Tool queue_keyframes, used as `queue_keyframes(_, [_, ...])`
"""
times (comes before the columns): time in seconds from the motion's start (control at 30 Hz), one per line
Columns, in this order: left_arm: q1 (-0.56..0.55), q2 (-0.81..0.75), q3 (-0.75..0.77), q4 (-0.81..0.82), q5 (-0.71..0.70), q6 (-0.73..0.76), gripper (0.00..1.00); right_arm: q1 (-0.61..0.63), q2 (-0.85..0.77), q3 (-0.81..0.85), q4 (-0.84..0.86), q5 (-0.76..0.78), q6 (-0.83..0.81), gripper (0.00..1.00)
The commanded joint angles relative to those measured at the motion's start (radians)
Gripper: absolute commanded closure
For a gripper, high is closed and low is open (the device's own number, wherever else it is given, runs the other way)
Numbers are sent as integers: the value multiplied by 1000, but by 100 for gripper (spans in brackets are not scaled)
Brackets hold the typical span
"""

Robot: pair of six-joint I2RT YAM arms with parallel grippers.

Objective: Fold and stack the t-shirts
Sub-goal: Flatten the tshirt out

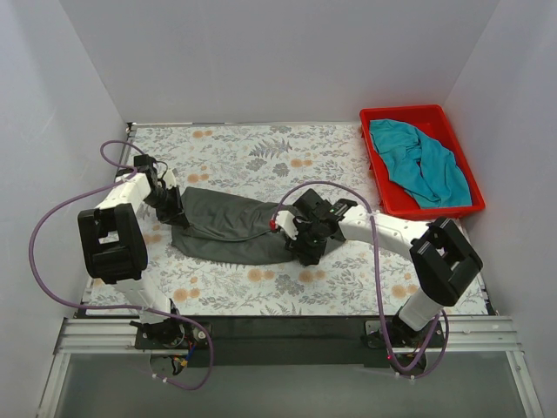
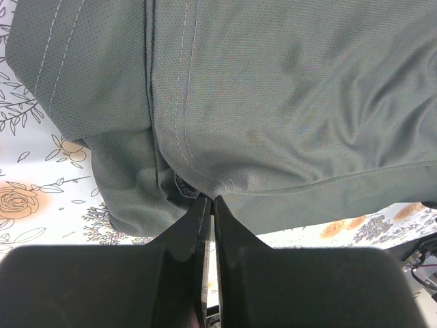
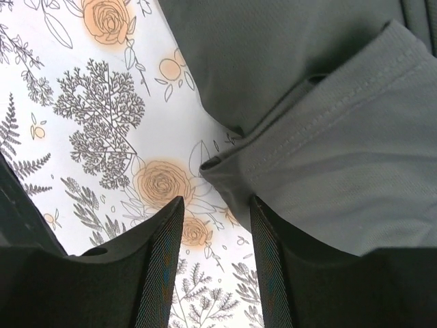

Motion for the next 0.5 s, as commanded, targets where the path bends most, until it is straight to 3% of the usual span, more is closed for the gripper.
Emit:
queue_keyframes(0.0, [-3, -8, 25, -7, 17, 8, 100, 27, 22, -9, 50, 27, 43, 50])
queue_keyframes(0.37, [-3, -1, 18, -2, 15, 8, 100, 44, 106, -57, 121, 71, 46, 50])
queue_keyframes(0.47, [-3, 3, 18, -2, 18, 10, 100, 44, 124, -69, 133, 82, 46, 72])
